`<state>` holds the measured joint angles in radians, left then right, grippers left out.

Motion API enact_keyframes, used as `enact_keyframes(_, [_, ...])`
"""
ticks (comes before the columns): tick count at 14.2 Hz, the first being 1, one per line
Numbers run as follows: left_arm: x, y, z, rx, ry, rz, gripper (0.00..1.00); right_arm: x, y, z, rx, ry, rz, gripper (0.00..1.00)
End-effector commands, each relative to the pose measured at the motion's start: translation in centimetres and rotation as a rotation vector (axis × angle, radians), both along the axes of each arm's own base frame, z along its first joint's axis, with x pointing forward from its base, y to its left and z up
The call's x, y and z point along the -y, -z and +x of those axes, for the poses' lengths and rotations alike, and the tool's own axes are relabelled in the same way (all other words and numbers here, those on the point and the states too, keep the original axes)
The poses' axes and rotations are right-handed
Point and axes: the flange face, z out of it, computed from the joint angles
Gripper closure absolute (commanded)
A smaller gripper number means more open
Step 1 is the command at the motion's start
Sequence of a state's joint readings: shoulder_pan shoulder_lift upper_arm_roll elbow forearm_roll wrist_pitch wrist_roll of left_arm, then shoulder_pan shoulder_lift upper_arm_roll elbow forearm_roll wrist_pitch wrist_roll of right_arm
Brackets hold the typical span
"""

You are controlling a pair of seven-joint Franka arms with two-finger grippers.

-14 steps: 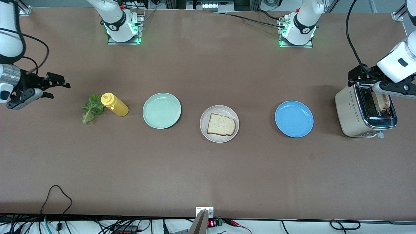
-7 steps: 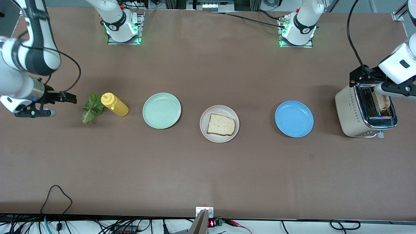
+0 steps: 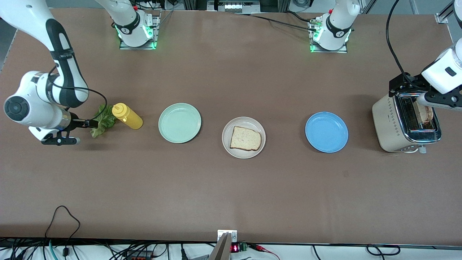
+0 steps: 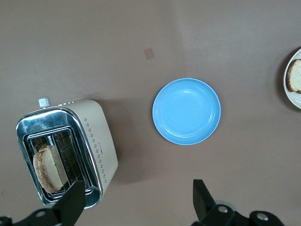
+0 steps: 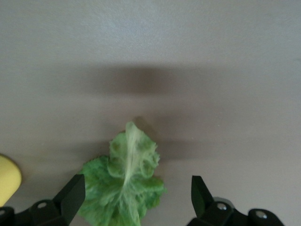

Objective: Make sandwich in beige plate with both arms
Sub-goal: 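Lower the right gripper onto the lettuce leaf and grasp it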

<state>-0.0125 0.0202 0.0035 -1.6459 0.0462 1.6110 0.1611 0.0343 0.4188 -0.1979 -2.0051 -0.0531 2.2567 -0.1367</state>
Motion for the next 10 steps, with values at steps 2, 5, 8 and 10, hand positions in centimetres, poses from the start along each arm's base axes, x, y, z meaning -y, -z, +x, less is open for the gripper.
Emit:
enact_keyframes(2, [-0.2, -0.4, 0.1, -0.003, -0.005, 0.02, 0.0, 0.1, 2.4, 0.2, 0.003, 0.011, -0.009, 0.0])
enact_keyframes(5, [-0.2, -0.4, 0.1, -0.003, -0.005, 0.02, 0.0, 0.1, 3.7, 0.0, -0.004, 0.01, -0.01, 0.22])
enact_keyframes(8, [-0.2, -0.4, 0.1, -0.003, -0.005, 0.02, 0.0, 0.1, 4.7, 0.0, 0.002, 0.007, -0.013, 0.48])
enact_keyframes(10, [-0.2, -0.4, 0.1, -0.003, -0.005, 0.02, 0.0, -0.1, 5.1, 0.1, 0.012, -0.006, -0.011, 0.68])
